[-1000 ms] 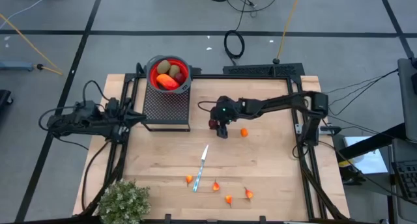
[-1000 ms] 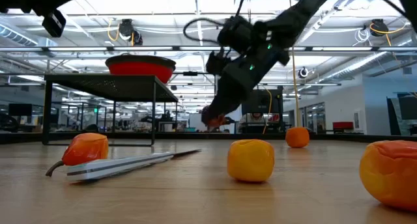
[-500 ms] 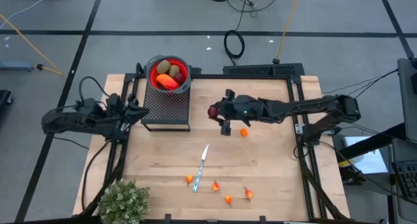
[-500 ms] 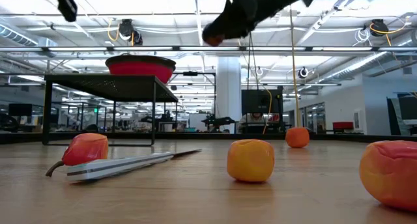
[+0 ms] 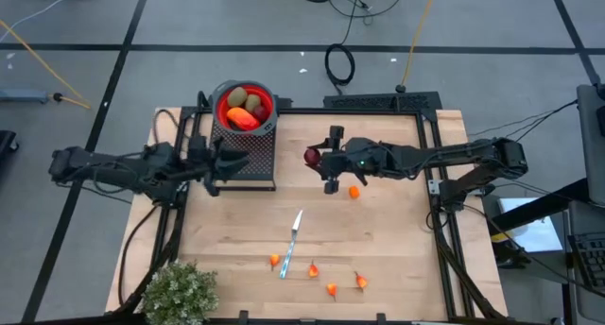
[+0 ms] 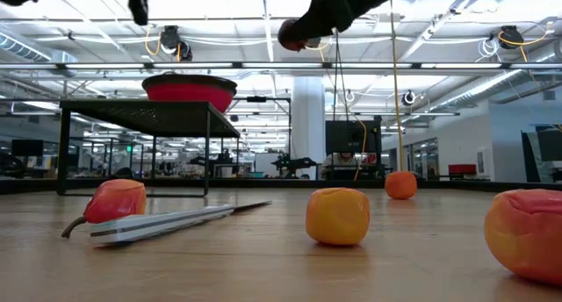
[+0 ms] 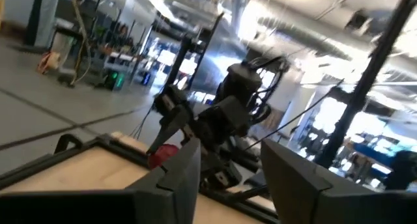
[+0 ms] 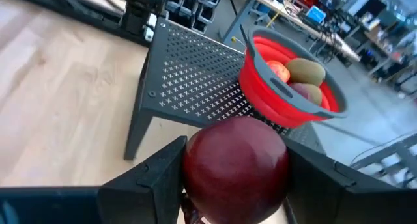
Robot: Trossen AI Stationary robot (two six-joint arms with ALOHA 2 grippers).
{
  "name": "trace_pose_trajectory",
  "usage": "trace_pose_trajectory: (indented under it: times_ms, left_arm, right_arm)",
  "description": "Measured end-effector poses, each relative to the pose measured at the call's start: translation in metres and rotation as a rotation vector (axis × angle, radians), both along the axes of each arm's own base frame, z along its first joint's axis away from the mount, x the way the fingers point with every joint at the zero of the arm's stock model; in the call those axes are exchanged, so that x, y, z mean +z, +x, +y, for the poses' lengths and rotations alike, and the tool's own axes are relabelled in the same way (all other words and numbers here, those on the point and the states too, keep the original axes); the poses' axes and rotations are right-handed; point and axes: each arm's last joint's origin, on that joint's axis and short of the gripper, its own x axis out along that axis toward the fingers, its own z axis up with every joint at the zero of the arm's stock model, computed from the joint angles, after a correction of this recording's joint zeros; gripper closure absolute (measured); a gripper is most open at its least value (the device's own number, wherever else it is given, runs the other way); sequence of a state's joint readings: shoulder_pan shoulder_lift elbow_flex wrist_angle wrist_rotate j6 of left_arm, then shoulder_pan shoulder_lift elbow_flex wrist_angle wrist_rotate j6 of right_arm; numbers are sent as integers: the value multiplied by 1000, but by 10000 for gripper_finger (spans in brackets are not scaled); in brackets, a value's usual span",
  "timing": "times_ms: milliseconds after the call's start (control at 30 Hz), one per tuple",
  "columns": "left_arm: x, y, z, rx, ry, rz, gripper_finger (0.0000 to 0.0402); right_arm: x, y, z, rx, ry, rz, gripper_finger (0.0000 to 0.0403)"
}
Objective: Pick & Place Fruit
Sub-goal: Put the red pomegranate into the red strainer bowl on the shelf
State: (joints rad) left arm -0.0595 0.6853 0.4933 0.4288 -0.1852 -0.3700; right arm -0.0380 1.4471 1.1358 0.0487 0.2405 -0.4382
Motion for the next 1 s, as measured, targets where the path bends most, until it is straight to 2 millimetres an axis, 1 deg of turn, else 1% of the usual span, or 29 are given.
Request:
trace_pose_trajectory:
  times_ms: [167,300,367,500,633,767,900,1000]
  left_arm:
    - [20,32,-2,-15,-28,46,208]
    - [33,61,-5,-33,-20,135,198]
    - [36,75,-6,-32,-21,191,199]
    - [41,101,-7,-33,-44,286,203]
    - [40,122,-8,-31,-60,386,203]
    - [39,137,-9,-27,-55,455,203]
    - [38,147,-6,-15,-54,493,203]
    - [33,151,-4,-5,-56,529,204]
  right_arm:
    - [0,-1,-2,-25,-113,32,193]
    - [0,-1,-2,-7,-208,64,193]
    - [0,0,-2,-3,-233,69,193]
    - [3,0,-3,-48,-274,56,193]
    - [8,1,0,-46,-340,28,193]
    - [10,2,9,-7,-386,21,193]
    - [10,2,18,25,-396,22,193]
    - [10,2,23,42,-405,20,193]
